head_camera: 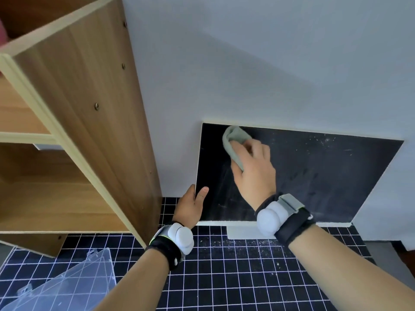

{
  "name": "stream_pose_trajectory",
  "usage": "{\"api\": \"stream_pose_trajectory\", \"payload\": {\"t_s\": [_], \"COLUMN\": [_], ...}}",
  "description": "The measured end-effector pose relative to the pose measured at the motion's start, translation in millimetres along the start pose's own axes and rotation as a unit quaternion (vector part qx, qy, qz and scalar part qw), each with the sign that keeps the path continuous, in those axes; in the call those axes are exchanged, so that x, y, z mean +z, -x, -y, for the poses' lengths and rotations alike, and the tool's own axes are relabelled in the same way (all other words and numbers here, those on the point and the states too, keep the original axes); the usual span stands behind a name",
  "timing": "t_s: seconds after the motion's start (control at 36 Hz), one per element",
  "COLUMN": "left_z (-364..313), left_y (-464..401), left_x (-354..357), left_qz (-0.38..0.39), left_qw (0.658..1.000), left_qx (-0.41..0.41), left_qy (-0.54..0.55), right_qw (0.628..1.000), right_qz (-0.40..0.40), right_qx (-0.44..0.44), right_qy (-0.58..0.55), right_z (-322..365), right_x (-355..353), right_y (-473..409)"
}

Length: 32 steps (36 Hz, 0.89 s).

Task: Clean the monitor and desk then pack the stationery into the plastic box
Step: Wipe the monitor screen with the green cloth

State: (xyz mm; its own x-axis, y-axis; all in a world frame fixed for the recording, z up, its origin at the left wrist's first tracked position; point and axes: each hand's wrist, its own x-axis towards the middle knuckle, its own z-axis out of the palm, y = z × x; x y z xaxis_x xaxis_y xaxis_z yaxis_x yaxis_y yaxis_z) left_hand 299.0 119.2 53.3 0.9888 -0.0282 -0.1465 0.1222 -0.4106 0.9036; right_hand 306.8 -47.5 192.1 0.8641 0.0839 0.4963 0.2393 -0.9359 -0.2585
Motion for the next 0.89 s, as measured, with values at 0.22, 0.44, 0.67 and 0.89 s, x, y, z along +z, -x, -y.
{"api": "stream_pose_trajectory", "payload": {"t_s": [0.22,0.44,0.67,0.89], "left_z": [-1.8,-3.0,-2.6,1.1], "left_y": [0.1,1.3,1.5,-1.5], "left_x": [0.9,-0.3,-0.1,1.2], "left_qz": [0.0,0.003,0.012,0.011], "left_qw": [1.0,1.0,1.0,1.0], "left_qx": [0.01,-0.013,-0.014,-0.004], "left_qy": [0.011,0.0,0.007,-0.001], "right_qw": [0.988,0.992,0.992,0.976], "right_qz": [0.084,0.038,0.006,0.102], "right_qx": [-0.12,-0.097,-0.091,-0.148], "right_qy": [0.055,0.07,0.083,0.126], "right_z": [-6.7,11.6,27.3,18.7], "right_x": [21.8,0.8,1.0,29.0], "right_y": [29.6,-14.4,-29.5,19.2]}}
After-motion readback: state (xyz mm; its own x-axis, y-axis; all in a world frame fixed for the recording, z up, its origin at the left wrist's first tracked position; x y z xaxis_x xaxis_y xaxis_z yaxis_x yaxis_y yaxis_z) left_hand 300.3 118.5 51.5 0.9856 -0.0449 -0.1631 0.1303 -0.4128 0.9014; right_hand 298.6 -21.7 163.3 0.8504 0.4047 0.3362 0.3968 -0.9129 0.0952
